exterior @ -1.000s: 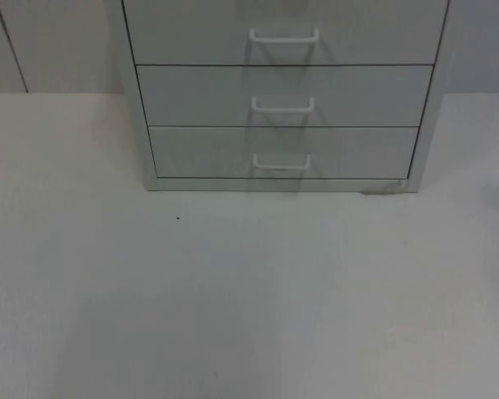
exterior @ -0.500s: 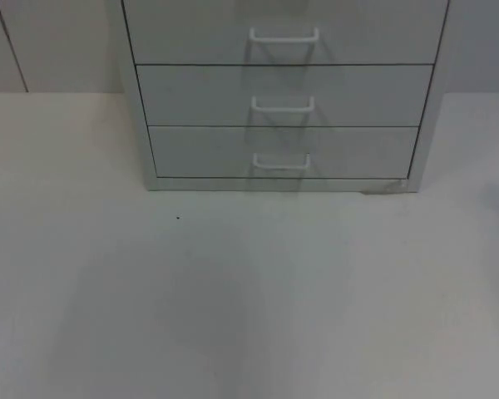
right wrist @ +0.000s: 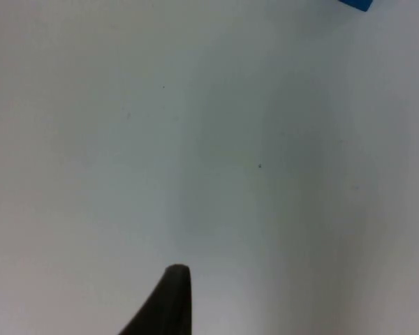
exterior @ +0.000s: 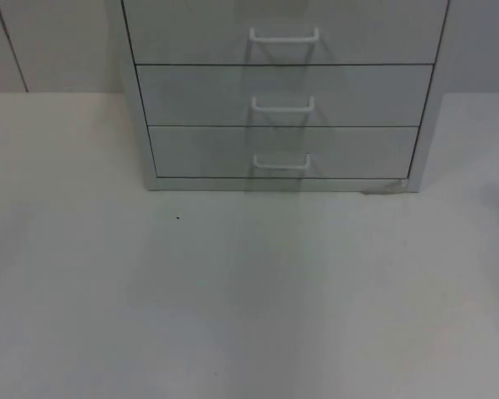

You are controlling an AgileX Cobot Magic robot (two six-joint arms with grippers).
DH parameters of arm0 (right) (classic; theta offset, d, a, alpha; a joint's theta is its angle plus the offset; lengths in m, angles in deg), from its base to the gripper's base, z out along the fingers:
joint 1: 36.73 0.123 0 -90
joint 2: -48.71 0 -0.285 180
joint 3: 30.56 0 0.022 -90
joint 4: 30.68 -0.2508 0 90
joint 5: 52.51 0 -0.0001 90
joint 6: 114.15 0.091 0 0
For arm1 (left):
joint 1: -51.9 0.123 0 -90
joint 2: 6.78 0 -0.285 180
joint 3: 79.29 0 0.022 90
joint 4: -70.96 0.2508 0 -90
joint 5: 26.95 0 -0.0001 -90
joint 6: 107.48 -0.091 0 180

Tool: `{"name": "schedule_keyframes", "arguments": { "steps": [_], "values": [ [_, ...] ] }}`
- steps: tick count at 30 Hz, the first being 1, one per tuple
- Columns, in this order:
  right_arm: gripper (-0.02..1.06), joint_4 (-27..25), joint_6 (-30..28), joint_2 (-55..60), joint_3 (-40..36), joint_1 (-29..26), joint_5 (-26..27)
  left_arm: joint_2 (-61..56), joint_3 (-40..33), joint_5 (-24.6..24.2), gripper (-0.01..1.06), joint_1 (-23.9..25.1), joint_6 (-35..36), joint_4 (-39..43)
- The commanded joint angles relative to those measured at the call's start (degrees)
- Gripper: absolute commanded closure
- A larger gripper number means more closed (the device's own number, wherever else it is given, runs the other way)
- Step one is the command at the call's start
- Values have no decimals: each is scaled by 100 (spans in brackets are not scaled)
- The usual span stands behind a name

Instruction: Open the drawer with the left hand, place the block into the drawer with the right hand, then close the drawer with the left hand.

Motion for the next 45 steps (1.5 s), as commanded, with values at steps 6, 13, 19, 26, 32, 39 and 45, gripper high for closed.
{"name": "schedule_keyframes", "arguments": {
  "steps": [6,13,19,26,32,39,45],
  "values": [
    [-1,53,-16,0,43,29,25,727,611,326,11,-1172,-601,75],
    [-1,169,-16,0,43,29,23,1689,904,993,11,-2947,-610,1804],
    [-1,169,21,0,43,29,-28,2363,904,1566,11,-3666,-642,2299],
    [-1,196,21,0,43,29,48,3260,904,2250,20,-4291,-928,2889],
    [-1,346,21,0,43,29,48,3868,904,2951,44,-4578,-932,3633],
    [-1,358,21,0,43,29,198,4645,917,3961,55,-4578,-932,4669],
    [-1,358,21,0,43,29,243,5330,993,4723,55,-4495,-918,5286]
  ]
}}
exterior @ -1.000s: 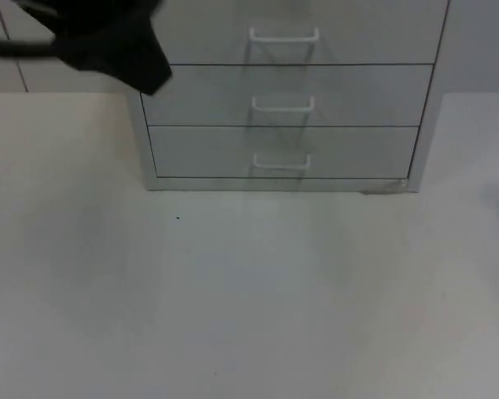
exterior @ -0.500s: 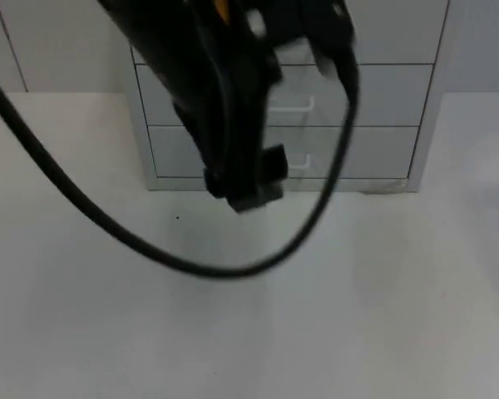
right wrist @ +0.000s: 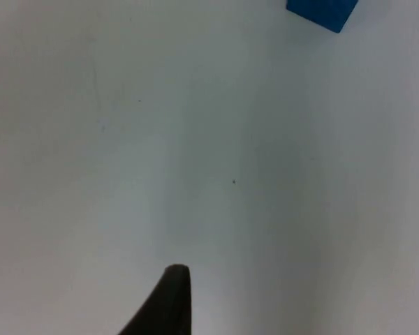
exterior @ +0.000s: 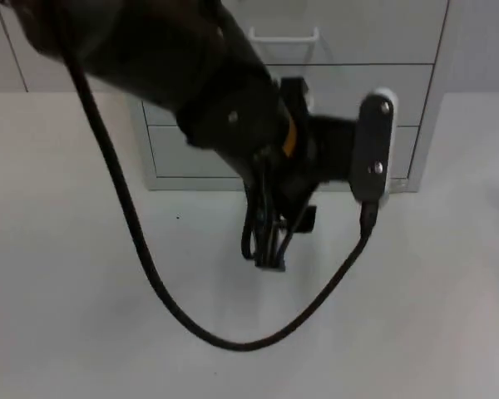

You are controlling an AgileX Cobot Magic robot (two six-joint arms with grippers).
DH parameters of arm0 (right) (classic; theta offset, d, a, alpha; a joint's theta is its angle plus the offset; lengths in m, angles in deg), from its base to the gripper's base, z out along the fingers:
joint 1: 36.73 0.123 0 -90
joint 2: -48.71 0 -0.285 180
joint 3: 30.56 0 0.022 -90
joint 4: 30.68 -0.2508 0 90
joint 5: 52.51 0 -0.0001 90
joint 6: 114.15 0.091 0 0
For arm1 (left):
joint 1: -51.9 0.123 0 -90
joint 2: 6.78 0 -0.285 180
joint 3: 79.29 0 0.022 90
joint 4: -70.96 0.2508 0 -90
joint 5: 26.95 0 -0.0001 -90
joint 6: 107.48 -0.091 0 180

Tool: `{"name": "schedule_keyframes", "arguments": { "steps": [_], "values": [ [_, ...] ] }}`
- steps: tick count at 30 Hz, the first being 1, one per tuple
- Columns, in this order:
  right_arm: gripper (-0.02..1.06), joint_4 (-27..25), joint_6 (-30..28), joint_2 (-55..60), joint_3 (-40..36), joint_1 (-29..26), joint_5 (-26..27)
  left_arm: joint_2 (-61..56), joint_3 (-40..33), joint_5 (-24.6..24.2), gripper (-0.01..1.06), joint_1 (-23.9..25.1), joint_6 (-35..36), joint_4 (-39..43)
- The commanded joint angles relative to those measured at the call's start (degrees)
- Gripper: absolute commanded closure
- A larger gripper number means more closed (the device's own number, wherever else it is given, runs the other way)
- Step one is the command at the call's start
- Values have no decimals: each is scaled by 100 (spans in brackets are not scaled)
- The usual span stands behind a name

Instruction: Open the drawer with the left hand, place the block into the drawer with the right hand, then close the drawer with the left hand.

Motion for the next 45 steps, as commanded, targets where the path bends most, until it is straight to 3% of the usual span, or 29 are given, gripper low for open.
{"name": "schedule_keyframes", "arguments": {
  "steps": [1,7,20,23,37,40,44,45],
  "values": [
    [-1,43,-12,0,43,29,69,302,164,485,55,88,23,250],
    [-1,43,36,0,43,29,130,590,696,504,55,420,555,236],
    [-1,18,80,0,43,29,174,1065,1062,472,55,883,830,610],
    [-1,18,80,0,43,29,174,1247,1279,238,55,986,845,620],
    [-1,9,80,0,43,29,200,1539,1357,205,56,1027,924,919],
    [-1,9,80,0,43,29,213,1551,1357,196,61,990,924,919],
    [-1,9,96,0,43,29,224,1564,1344,168,98,873,924,919],
    [-1,9,96,0,43,29,224,1564,1344,168,98,873,924,919]
  ]
}}
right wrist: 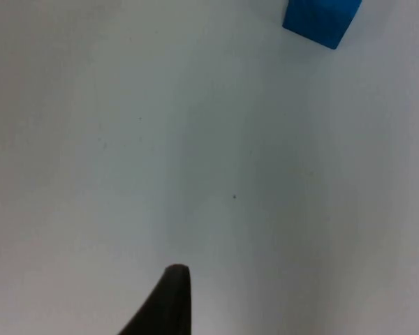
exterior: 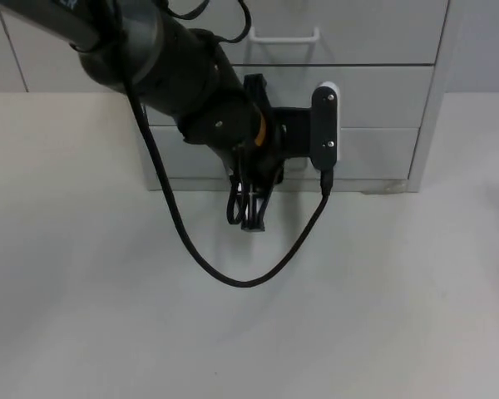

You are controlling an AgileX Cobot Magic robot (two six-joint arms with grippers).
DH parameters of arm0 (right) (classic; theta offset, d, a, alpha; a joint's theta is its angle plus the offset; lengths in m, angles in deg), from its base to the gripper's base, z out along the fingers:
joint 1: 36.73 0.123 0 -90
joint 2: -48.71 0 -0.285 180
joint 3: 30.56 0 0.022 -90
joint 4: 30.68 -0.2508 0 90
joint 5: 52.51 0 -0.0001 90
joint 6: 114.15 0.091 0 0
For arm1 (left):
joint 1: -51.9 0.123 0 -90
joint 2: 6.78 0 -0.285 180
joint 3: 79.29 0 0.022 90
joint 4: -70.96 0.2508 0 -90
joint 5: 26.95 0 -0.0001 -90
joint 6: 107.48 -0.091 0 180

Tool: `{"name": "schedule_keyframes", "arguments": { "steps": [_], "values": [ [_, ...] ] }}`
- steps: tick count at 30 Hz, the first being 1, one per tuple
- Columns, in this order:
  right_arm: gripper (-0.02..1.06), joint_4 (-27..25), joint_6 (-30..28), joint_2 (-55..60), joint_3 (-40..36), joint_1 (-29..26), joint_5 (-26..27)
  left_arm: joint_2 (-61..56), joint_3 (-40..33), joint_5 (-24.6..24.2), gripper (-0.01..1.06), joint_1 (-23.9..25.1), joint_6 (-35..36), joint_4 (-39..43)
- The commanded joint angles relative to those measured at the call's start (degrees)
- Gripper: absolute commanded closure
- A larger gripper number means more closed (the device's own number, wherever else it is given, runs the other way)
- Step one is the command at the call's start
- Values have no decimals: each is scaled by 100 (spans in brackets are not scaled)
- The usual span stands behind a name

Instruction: Open the drawer with the left hand, place the block into the drawer with the right hand, then close the drawer with the left hand.

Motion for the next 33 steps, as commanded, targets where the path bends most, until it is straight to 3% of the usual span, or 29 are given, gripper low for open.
{"name": "schedule_keyframes", "arguments": {
  "steps": [1,8,18,21,25,33],
  "values": [
    [-1,9,16,0,43,29,56,178,-13,-33,105,-59,8,-40],
    [-1,9,43,0,43,29,55,217,-13,-60,105,-59,-4,-4],
    [-1,-7,43,0,43,29,67,183,-13,-1174,105,-551,-4,0],
    [-1,4,43,0,43,29,67,92,-56,-1616,105,-749,-260,-469],
    [-1,4,43,0,43,29,54,-133,-320,-1701,105,-921,-790,-1117],
    [-1,4,43,0,43,29,54,-538,-719,-2287,105,-1293,-828,-1672]
  ]
}}
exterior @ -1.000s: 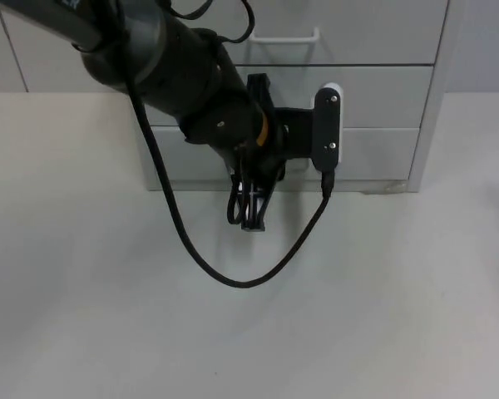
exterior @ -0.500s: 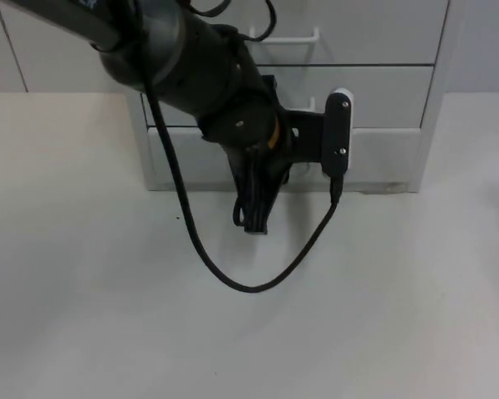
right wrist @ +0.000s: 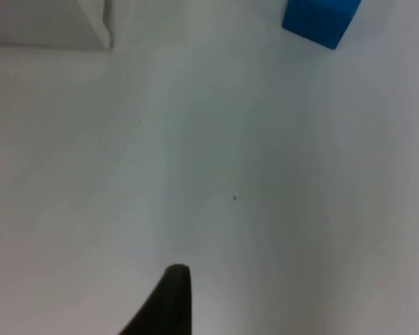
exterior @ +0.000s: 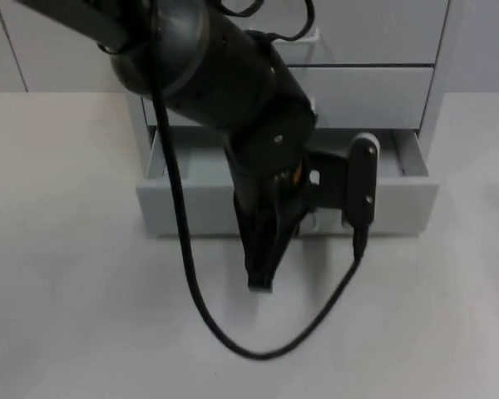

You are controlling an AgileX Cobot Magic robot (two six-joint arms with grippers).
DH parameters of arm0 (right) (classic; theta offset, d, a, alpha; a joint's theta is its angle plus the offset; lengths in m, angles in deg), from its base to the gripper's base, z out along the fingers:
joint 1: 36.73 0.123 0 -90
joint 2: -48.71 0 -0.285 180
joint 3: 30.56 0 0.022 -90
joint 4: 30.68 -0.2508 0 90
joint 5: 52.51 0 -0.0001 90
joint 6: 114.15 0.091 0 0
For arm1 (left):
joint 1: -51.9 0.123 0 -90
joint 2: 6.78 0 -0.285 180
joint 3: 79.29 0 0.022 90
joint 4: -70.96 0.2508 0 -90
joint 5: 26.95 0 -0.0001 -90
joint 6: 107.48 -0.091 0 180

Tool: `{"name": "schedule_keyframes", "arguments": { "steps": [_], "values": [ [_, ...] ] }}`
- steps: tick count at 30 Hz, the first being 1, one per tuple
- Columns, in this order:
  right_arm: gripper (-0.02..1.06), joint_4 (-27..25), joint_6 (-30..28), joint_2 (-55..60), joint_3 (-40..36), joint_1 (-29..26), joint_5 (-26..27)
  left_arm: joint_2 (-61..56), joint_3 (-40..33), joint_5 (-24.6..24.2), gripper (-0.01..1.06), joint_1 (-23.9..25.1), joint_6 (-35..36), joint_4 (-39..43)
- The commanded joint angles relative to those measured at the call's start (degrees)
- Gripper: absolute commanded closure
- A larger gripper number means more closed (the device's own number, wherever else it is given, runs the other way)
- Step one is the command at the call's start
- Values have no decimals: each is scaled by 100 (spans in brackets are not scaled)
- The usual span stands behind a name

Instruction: Open the drawer with the left hand, place the block into the drawer with the right hand, then close the drawer with the left hand.

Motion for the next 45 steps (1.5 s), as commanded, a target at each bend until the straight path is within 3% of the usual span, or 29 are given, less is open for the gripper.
{"name": "schedule_keyframes", "arguments": {
  "steps": [1,13,17,32,34,35,36,37,40,42,45],
  "values": [
    [-1,4,-2,0,43,29,54,-14,-198,-444,105,-289,-283,-617],
    [-1,4,-2,0,43,29,54,-67,-207,-1231,105,-701,-551,-1421],
    [-1,19,-2,0,43,29,56,-67,-207,-1577,105,-847,-924,-1832],
    [-1,19,-2,0,43,29,56,-35,-207,-1604,104,-879,-1218,-2197],
    [-1,19,-2,0,43,29,56,-21,-207,-1604,94,-879,-1218,-2326],
    [-1,19,-2,0,43,29,56,-21,-207,-1604,85,-879,-1245,-2404],
    [-1,19,-2,0,43,29,56,-21,-207,-1604,70,-879,-1245,-2418],
    [-1,19,-2,0,43,29,56,-21,-207,-1604,70,-879,-1245,-2418],
    [-1,19,-2,0,43,29,56,-21,-207,-1676,45,-879,-1245,-2516],
    [-1,19,-2,0,43,29,56,-31,-194,-1721,37,-879,-1245,-2516],
    [-1,19,-2,0,43,29,56,-129,-194,-1705,35,-879,-1245,-2505]
  ]
}}
